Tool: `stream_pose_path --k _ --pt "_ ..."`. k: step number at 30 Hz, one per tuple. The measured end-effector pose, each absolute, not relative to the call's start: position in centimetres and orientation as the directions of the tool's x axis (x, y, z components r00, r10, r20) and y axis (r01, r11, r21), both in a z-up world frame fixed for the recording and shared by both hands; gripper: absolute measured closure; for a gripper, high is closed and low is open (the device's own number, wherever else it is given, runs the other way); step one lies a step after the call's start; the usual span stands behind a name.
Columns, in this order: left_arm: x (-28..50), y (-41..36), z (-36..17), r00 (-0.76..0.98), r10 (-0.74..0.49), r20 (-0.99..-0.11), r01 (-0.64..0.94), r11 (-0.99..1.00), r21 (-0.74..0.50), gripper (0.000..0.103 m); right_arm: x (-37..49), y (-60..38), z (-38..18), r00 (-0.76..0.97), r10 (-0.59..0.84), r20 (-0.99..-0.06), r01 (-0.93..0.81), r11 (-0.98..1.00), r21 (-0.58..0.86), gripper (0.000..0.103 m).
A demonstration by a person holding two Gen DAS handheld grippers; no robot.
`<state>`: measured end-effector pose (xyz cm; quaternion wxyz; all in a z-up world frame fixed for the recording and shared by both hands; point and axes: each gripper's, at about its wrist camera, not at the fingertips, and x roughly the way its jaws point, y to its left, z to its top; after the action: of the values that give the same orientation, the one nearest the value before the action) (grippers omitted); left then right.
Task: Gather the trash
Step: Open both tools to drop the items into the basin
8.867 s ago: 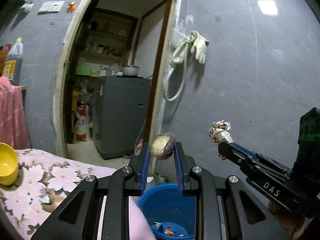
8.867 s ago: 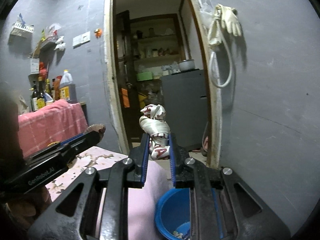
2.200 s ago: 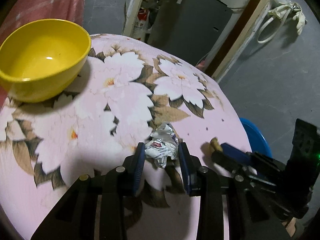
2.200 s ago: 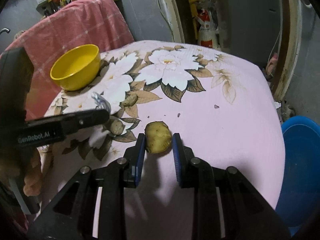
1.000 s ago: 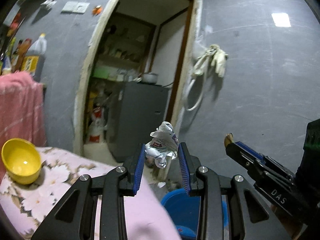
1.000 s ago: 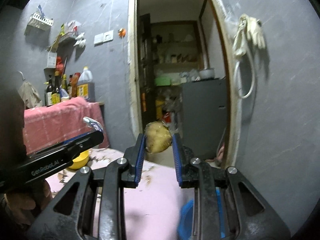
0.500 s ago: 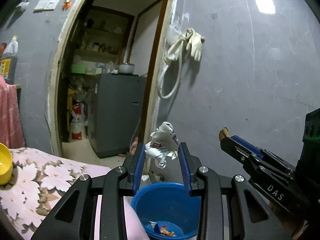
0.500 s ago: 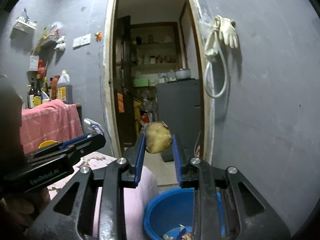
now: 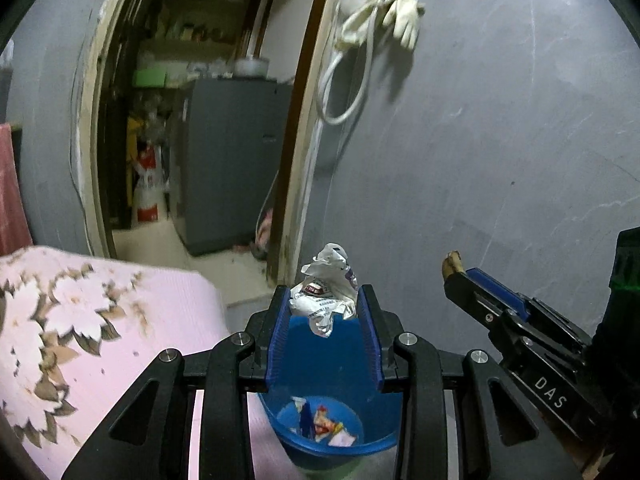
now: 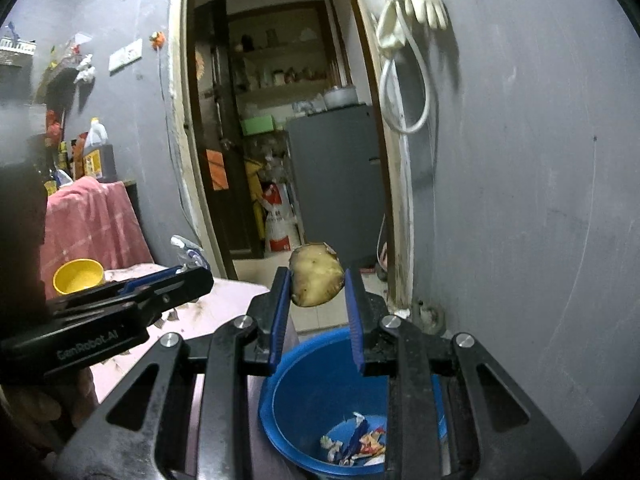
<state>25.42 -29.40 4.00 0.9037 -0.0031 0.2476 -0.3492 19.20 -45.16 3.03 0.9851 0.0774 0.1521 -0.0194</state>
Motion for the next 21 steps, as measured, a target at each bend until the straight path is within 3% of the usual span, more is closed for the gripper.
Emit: stream_pose_path --k 8,14,21 --pt "27.8 -31.1 0.6 0.575 -0.607 -0.549 0.61 0.765 -0.206 0.072 21.3 -46.4 0.1 0.92 0.004 -0.392 0.077 0.979 0.19 0.068" --pt "29.4 -31.7 -1.5 0.538 -0.582 -0.609 0.584 0.779 -0.229 0.064 22.4 -47.1 -1.7 0.894 -0.004 -0.449 0.106 0.974 0.202 0.067" --pt "29.7 -31.6 -2.0 0.532 -0.572 -0.624 0.58 0.783 -0.224 0.062 22.4 -47.5 -2.3 0.885 -0.009 -0.465 0.125 0.967 0.22 0.057"
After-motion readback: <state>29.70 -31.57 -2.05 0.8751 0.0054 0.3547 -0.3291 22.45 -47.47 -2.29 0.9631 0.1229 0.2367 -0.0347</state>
